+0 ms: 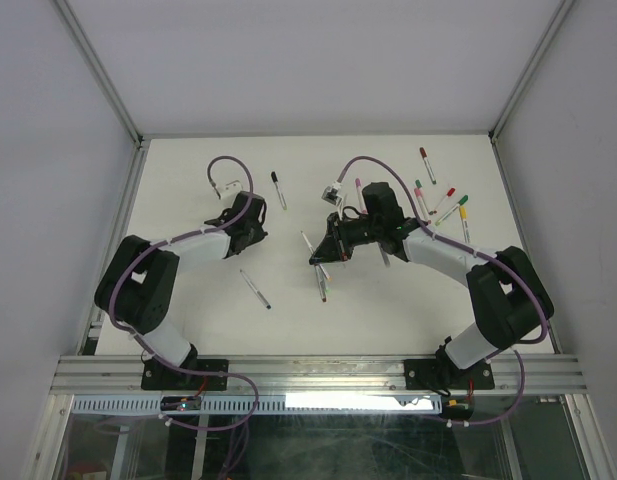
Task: Open the pen caps
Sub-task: Open the pen cap from the pen, then place the pen cap at the center of the board.
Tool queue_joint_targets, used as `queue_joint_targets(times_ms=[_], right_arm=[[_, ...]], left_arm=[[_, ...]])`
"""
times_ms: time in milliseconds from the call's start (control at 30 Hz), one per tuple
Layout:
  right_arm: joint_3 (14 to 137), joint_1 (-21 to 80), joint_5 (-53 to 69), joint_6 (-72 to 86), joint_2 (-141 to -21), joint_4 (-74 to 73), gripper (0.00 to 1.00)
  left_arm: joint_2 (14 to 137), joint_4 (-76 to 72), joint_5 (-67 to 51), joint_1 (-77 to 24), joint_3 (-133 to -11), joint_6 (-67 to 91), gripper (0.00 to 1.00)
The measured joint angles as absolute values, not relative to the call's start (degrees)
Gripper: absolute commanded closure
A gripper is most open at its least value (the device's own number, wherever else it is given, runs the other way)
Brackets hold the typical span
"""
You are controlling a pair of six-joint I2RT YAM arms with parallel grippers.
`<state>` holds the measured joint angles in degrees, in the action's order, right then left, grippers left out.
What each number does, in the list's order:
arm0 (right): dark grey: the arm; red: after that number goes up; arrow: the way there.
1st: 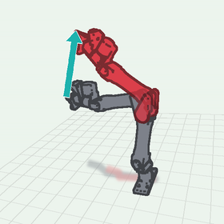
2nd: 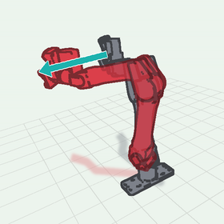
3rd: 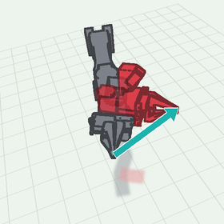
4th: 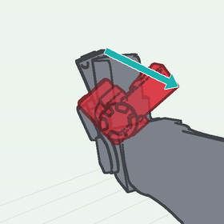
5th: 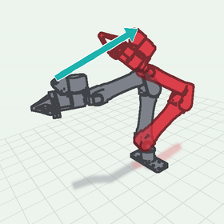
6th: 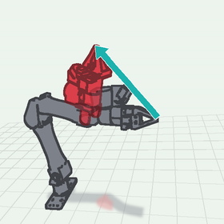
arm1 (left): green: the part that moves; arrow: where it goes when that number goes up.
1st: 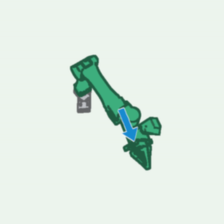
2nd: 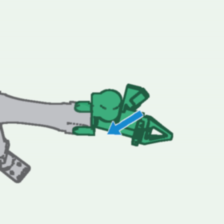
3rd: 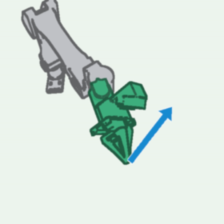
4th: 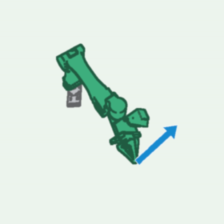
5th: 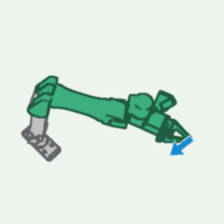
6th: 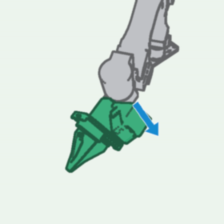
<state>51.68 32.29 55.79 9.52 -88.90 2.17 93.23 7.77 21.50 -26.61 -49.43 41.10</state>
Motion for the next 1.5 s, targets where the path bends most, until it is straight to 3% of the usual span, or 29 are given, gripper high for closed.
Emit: queue_joint_targets(times_ms=[333,500,1033,1500], right_arm=[[51.68,32.29,55.79,9.39,-88.92,1.54,1.00],[51.68,32.29,55.79,9.32,-89.01,1.34,1.00],[51.68,32.29,55.79,9.32,-89.76,1.30,1.00],[51.68,33.54,55.09,9.52,-90.61,1.37,1.00]], left_arm=[[99.15,12.16,23.11,-25.04,-54.08,39.59,0.90],[99.33,12.86,23.86,-24.99,-54.41,39.57,0.80],[99.07,13.37,23.99,-24.64,-54.46,39.53,0.67],[83.74,13.91,22.33,-24.64,-50.52,39.51,0.61]])
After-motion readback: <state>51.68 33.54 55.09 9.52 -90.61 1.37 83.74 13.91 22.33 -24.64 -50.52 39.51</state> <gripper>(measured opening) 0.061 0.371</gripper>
